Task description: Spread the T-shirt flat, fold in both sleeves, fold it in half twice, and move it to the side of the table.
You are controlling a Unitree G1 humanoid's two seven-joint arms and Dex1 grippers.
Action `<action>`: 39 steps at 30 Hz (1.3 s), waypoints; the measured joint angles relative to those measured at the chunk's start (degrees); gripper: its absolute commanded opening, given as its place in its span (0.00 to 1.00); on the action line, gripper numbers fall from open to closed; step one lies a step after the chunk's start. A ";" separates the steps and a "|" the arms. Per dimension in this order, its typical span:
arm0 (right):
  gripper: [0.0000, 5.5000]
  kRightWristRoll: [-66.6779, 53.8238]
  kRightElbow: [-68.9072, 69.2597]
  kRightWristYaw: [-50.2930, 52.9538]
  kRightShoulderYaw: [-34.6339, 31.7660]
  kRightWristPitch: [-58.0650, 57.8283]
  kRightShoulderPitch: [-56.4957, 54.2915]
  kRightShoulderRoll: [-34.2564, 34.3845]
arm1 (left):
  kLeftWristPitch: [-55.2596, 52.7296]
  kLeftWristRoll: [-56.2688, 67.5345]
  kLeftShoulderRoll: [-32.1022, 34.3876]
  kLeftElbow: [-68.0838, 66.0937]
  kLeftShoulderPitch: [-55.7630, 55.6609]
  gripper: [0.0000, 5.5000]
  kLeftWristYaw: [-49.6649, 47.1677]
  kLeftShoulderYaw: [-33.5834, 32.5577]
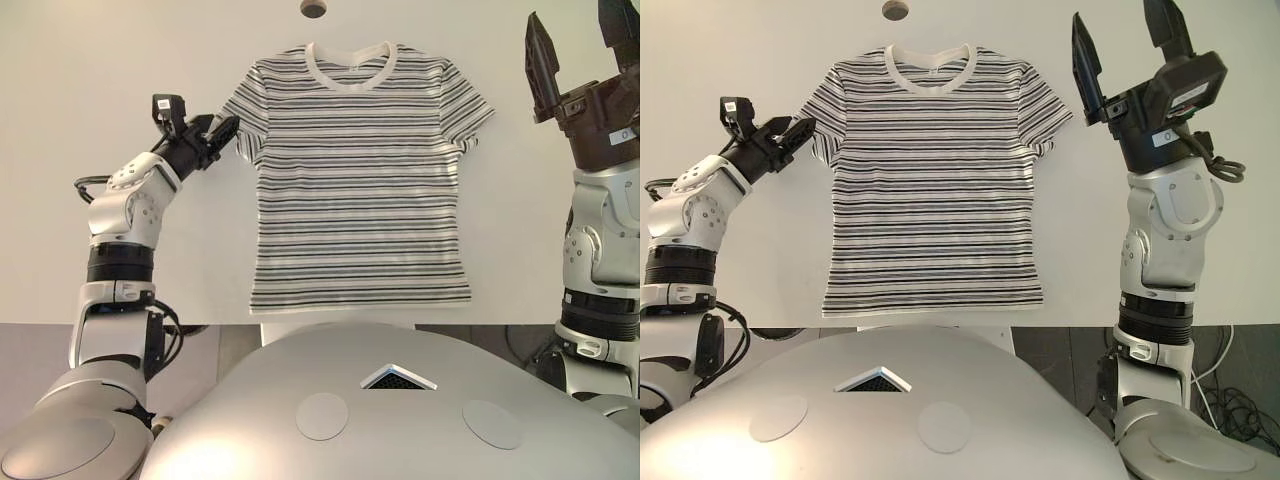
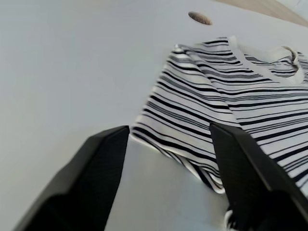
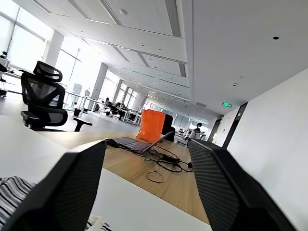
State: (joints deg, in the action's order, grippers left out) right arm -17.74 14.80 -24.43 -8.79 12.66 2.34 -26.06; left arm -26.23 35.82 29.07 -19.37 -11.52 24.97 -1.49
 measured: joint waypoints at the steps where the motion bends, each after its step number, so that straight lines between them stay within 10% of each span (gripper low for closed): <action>1: 0.58 0.08 -0.22 -0.02 -0.03 0.06 0.00 0.04 | -1.19 0.10 -0.41 -0.67 -0.82 0.56 -0.03 -0.87; 15: 0.58 3.80 -1.23 -0.02 -0.10 2.26 0.11 0.85 | -5.41 -4.83 -4.01 -4.81 -5.29 0.56 1.23 -5.13; 32: 0.58 6.00 -2.51 -0.01 -0.05 2.97 0.23 1.99 | -6.43 -7.43 -4.91 -3.20 -3.81 0.02 4.33 -6.00; 39: 0.58 6.28 -2.50 -0.01 0.02 2.94 0.23 2.37 | -6.97 -7.31 -6.46 -1.03 -3.32 0.01 4.01 -7.43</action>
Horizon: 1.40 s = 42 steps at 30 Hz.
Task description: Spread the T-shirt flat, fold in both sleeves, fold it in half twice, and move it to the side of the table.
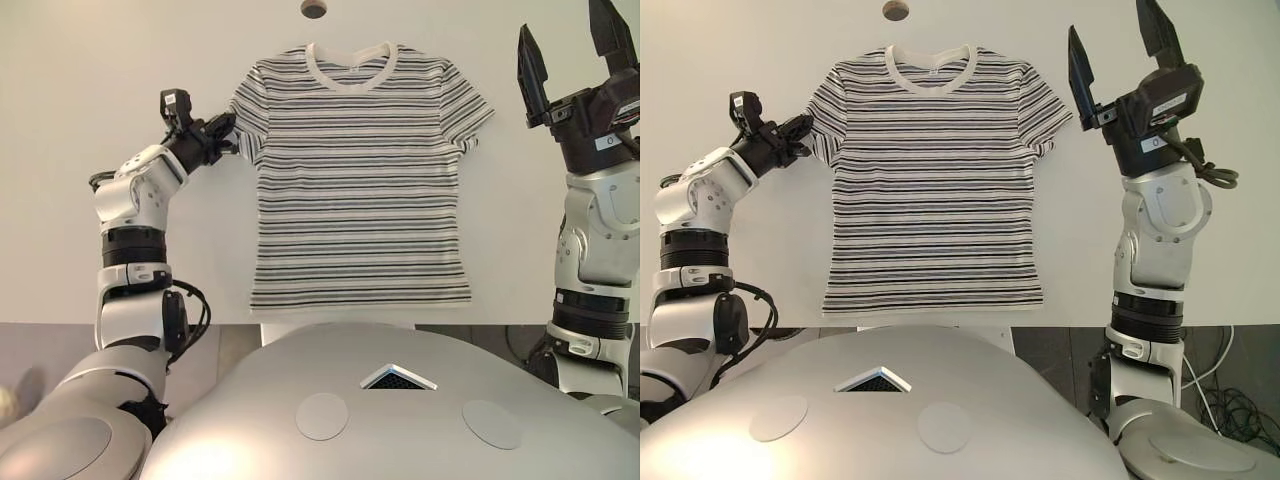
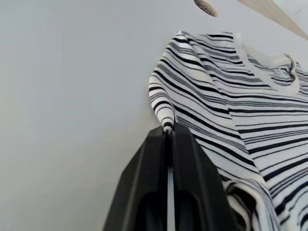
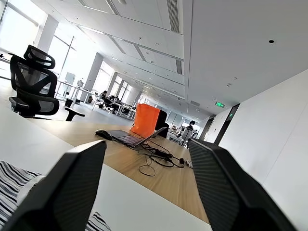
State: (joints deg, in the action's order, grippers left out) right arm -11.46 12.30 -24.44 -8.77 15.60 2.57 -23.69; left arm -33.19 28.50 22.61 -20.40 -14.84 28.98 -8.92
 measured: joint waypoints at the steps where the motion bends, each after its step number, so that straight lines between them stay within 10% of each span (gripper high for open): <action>1: 0.58 0.05 -0.01 0.00 0.02 -0.02 0.00 0.06 | 0.06 -0.03 -0.42 2.10 0.44 0.01 -0.17 0.08; 17: 0.58 2.85 -2.39 0.10 2.11 1.86 0.02 1.89 | 0.12 -6.51 -7.98 21.68 1.99 0.01 -6.50 10.01; 28: 0.58 5.09 -6.32 1.67 2.47 2.81 2.26 2.67 | -12.57 -5.59 -14.46 21.07 -2.39 0.25 -6.89 14.24; 36: 0.58 -1.41 -25.09 7.12 -6.61 -17.22 -4.20 1.84 | -14.89 9.68 -11.32 46.92 1.95 0.25 -0.01 7.34; 42: 0.58 -13.11 -34.21 -0.02 -9.29 -35.22 -14.55 1.52 | 8.02 -9.56 -6.17 41.99 6.14 0.25 -3.36 9.29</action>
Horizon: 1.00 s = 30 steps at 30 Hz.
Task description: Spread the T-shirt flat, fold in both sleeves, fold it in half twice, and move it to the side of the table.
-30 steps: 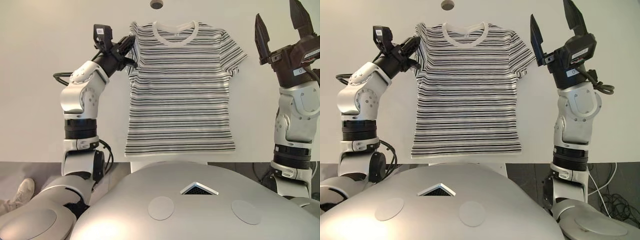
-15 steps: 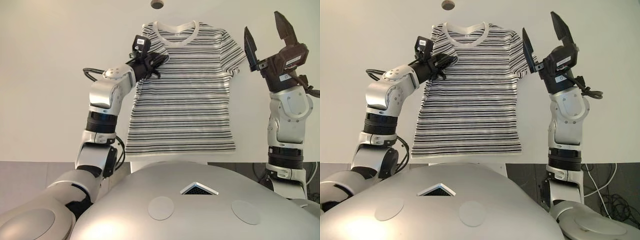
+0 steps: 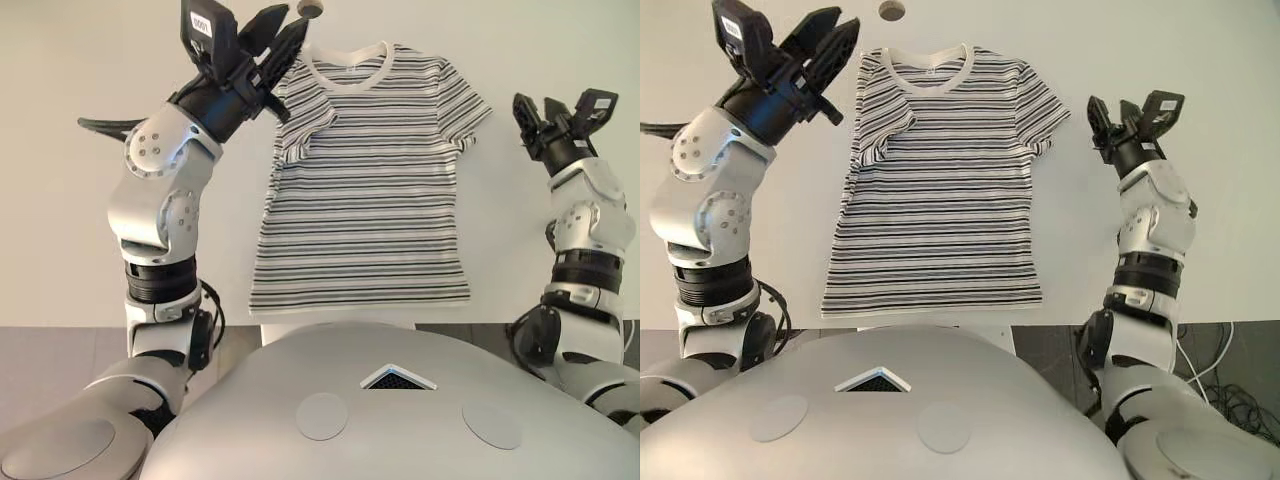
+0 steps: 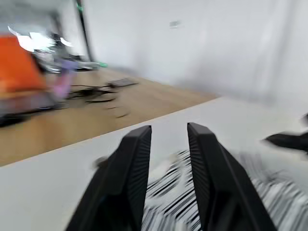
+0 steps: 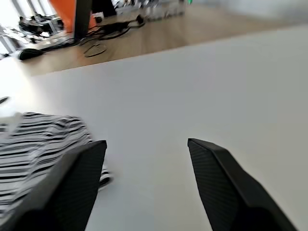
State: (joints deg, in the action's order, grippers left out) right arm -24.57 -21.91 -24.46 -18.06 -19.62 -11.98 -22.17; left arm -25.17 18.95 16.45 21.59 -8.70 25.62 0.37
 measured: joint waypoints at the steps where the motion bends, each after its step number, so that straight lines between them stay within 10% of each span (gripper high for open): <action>1: 0.58 -0.07 -1.67 -1.21 0.35 -1.86 -1.59 -0.17 | 3.54 -3.36 0.27 -1.42 1.37 0.25 -0.31 1.38; 14: 0.58 11.52 -5.89 -2.75 11.78 1.73 -4.49 0.12 | 19.40 -14.88 0.58 -5.29 5.75 0.25 -2.54 5.75; 30: 0.25 13.12 -1.68 -1.15 9.11 2.46 -0.78 0.17 | 19.67 -15.09 0.48 -5.27 5.87 0.25 -2.53 6.16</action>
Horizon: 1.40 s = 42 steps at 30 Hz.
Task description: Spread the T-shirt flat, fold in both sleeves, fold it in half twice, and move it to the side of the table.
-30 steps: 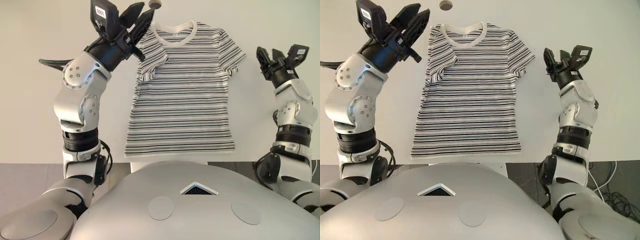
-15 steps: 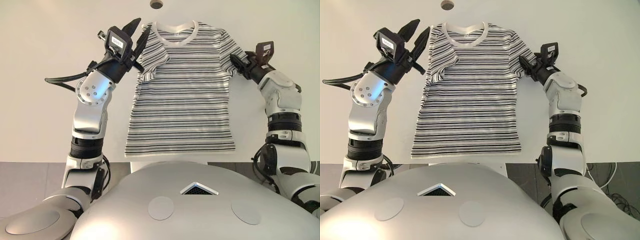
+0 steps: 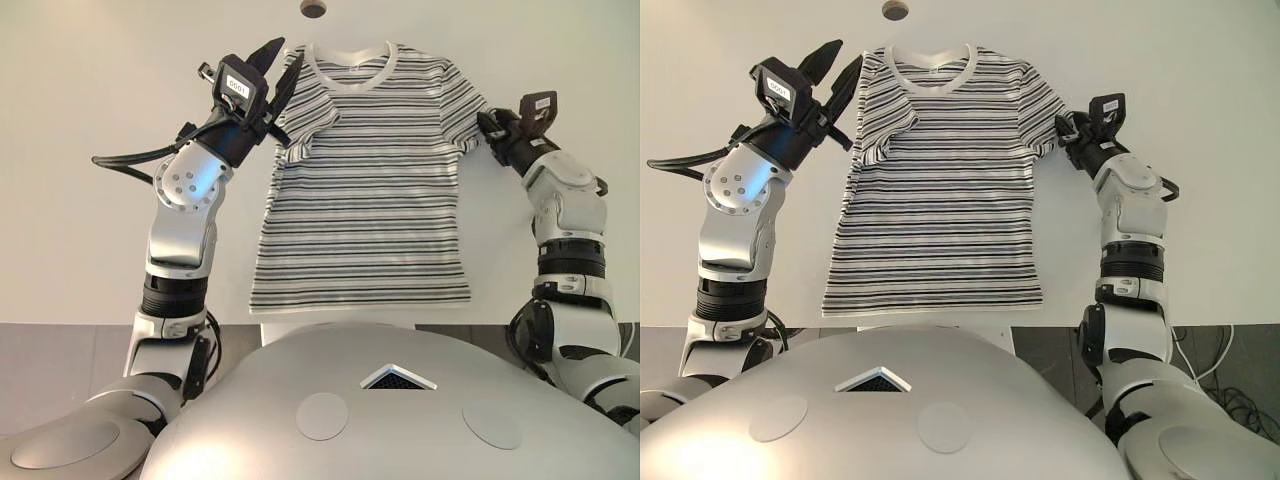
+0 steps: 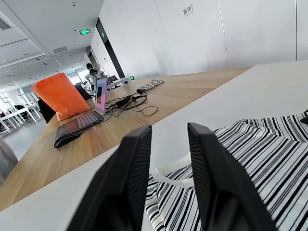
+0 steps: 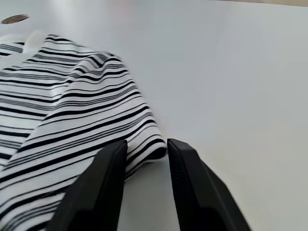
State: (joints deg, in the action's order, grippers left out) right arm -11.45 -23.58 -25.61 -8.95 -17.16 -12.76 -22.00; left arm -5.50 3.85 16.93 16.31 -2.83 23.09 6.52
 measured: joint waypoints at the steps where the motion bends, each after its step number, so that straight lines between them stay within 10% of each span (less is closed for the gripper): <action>1: 0.22 -0.07 0.00 0.02 -0.14 -0.02 0.00 0.06 | 0.01 -0.01 0.00 0.00 0.00 0.25 0.00 0.01; 8: 0.00 -0.08 0.00 -0.08 -0.57 -0.03 -0.01 0.44 | 0.07 -0.02 0.00 -0.01 -0.01 0.25 0.01 0.02; 24: 0.00 -1.55 11.75 0.52 1.05 -0.27 2.00 3.62 | 0.81 -0.04 -0.02 -0.22 -0.03 0.25 0.00 0.00; 42: 0.00 9.76 15.75 5.76 18.02 2.79 1.00 11.46 | 0.90 -0.03 -0.55 -0.44 -0.07 0.25 0.06 0.20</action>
State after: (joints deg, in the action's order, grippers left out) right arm -1.69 -7.84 -19.86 9.07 -14.37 -11.76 -10.54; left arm -4.61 3.82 16.38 15.87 -2.91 23.16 6.72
